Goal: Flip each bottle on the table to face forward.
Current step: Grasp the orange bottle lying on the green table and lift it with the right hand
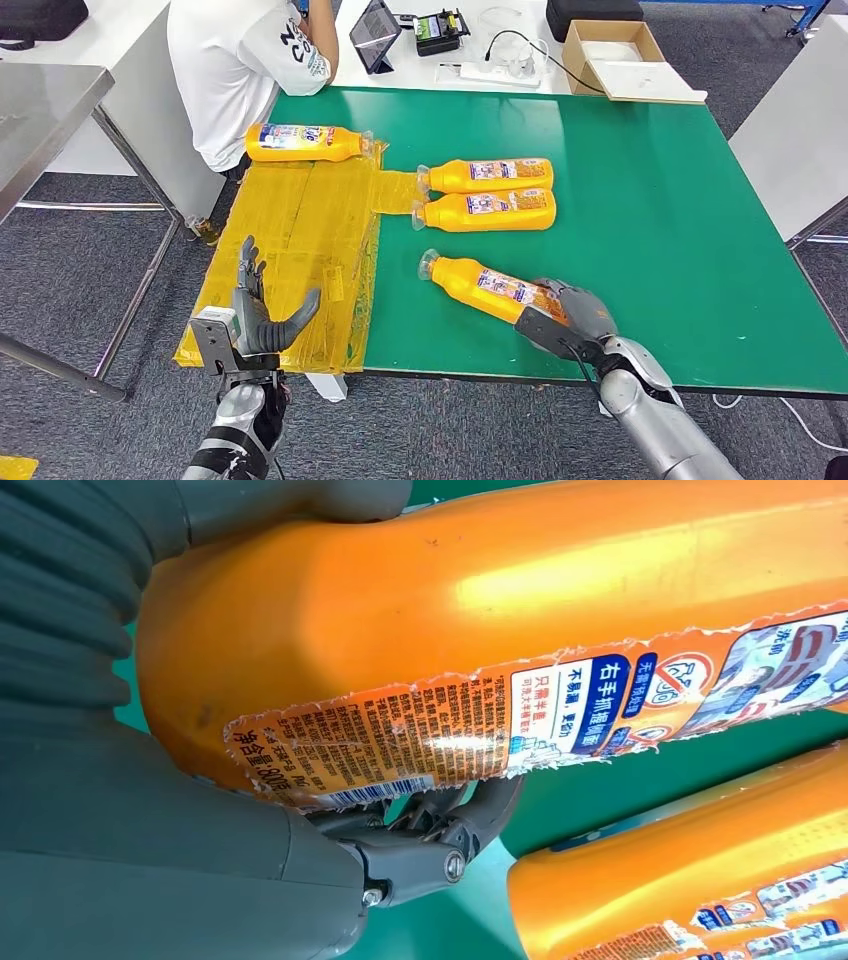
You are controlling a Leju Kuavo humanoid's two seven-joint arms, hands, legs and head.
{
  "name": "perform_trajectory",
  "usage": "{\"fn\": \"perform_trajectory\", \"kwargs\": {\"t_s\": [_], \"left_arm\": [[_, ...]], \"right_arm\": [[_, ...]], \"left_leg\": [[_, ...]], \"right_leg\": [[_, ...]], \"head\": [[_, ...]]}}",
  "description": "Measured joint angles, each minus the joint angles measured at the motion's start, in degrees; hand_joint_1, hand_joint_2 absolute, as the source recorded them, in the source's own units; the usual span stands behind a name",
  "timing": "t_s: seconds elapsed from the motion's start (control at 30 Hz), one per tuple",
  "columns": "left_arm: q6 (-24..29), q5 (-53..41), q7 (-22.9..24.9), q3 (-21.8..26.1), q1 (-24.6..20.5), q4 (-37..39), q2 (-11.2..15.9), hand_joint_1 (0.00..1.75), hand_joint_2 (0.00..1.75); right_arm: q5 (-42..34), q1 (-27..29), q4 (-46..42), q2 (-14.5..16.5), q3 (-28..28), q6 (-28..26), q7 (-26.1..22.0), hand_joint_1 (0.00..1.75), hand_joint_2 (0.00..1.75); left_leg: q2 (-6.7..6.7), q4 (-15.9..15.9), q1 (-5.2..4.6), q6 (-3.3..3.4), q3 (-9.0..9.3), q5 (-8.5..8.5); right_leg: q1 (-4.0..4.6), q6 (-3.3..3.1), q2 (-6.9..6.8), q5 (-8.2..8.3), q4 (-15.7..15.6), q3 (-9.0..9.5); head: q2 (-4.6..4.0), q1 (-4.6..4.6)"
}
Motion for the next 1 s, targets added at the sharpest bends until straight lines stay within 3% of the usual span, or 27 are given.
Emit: {"fn": "perform_trajectory", "kwargs": {"t_s": [0.17,0.4,0.63,0.8,1.0], "left_arm": [[0.05,0.06,0.08,-0.02,0.00,0.00,-0.06,0.00,1.75],[-0.24,2.03,0.50,-0.53,0.06,-0.14,-0.52,0.00,1.75],[-5.62,9.28,4.14,-2.38,0.42,-1.31,-0.76,0.00,1.75],[-12.15,15.54,8.28,-4.44,0.66,-2.67,-0.66,0.00,1.75],[-23.70,21.96,12.13,-8.34,0.65,-3.44,0.21,0.00,1.75]], "right_arm": [[-0.22,2.70,-2.15,2.35,-2.72,-5.54,-3.01,1.75,1.75],[-3.93,8.39,-12.36,9.49,-10.35,-19.49,-10.25,1.75,1.75],[-9.59,13.94,-23.06,16.01,-16.94,-29.81,-18.75,1.75,1.75],[-10.86,16.42,-26.24,18.48,-19.08,-32.74,-22.02,1.75,1.75],[-10.97,17.46,-23.40,21.61,-17.73,-30.04,-25.94,1.75,1.75]], "left_leg": [[-0.01,0.00,0.01,0.00,-0.07,0.00],[-0.04,0.00,0.03,-0.01,-0.18,0.00],[-0.06,0.00,0.00,0.00,-0.24,0.00],[-0.05,0.00,0.00,0.00,-0.24,0.00],[-0.03,-0.02,0.05,-0.01,-0.23,0.00]], "right_leg": [[0.01,0.00,-0.01,0.00,0.01,-0.03],[0.02,0.00,-0.02,-0.04,0.02,-0.14],[-0.02,0.00,-0.03,-0.05,0.01,-0.16],[-0.01,0.00,-0.03,-0.04,0.01,-0.16],[0.04,-0.01,-0.02,-0.05,0.02,-0.17]], "head": [[0.00,-0.01],[0.00,-0.01],[0.00,0.01],[0.00,0.00],[0.00,0.00]]}}
